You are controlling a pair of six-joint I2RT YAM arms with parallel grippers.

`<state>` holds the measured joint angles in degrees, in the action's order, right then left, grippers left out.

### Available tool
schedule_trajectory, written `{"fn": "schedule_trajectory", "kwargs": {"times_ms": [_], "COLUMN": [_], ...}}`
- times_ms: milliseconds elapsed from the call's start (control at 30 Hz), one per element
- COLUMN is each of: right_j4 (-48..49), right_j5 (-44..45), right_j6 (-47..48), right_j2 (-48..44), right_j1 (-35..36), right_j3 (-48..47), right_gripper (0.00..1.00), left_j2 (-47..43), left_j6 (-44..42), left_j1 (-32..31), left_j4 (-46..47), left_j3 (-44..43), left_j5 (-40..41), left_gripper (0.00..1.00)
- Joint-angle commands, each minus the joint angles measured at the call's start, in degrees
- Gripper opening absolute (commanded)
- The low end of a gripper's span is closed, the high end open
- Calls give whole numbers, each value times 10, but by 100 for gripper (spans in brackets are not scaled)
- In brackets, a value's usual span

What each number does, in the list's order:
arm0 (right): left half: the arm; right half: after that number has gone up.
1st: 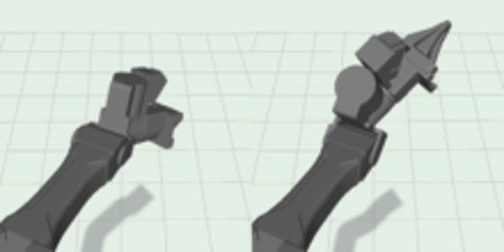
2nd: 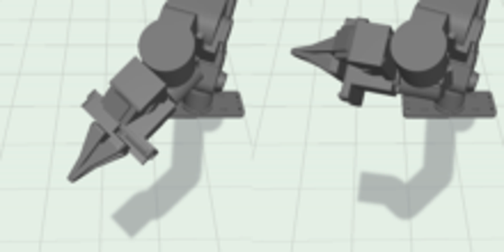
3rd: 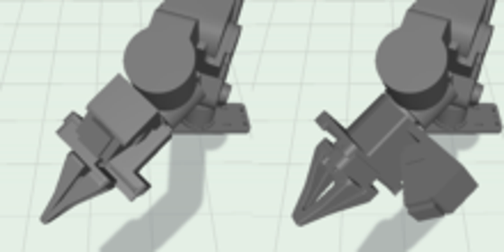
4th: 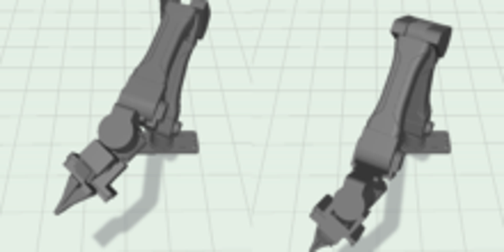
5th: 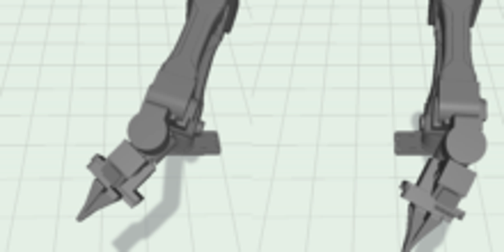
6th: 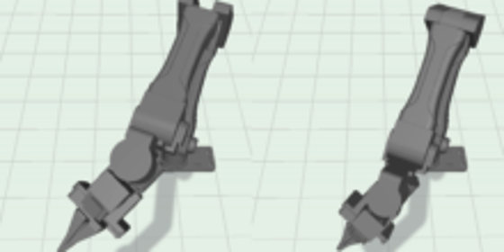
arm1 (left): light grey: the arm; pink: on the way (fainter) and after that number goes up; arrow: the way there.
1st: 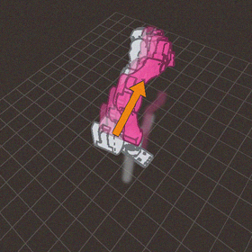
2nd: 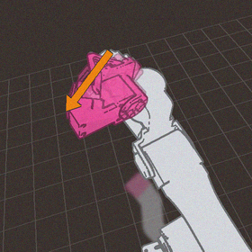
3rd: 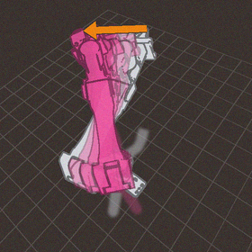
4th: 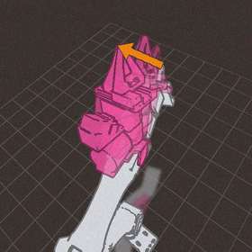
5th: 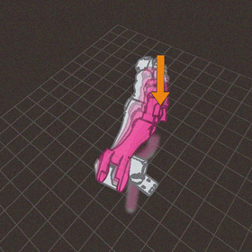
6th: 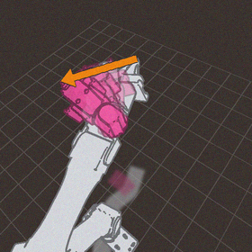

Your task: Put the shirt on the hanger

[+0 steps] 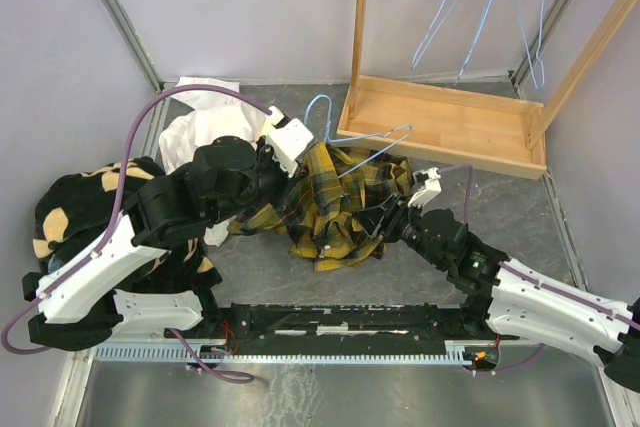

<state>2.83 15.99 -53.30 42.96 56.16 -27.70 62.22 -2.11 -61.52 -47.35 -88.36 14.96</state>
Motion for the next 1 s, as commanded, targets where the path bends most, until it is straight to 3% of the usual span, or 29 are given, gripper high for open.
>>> {"fn": "schedule_trajectory", "kwargs": {"times_ms": [0, 167, 300, 500, 633, 967], "right_j4": [88, 120, 91, -47, -177, -233], "right_j5": [17, 36, 75, 132, 163, -9], "right_j6": [-18, -36, -37, 14, 66, 88], "right_j2": [24, 40, 22, 0, 51, 107], "right_j1": [3, 3, 3, 2, -6, -176], "right_j3": [3, 7, -1, -68, -183, -281], "right_gripper": [53, 23, 2, 0, 0, 0], "left_j2": [-13, -25, -35, -57, -76, -93], "left_j6": [26, 31, 33, 39, 44, 53], "left_j1": [0, 0, 0, 0, 0, 0], "left_j4": [50, 56, 58, 61, 71, 77], "left_j3": [-26, -18, -6, 21, 40, 57], "left_j5": [4, 4, 4, -4, -13, -23], "left_gripper": [3, 3, 3, 3, 3, 3]}}
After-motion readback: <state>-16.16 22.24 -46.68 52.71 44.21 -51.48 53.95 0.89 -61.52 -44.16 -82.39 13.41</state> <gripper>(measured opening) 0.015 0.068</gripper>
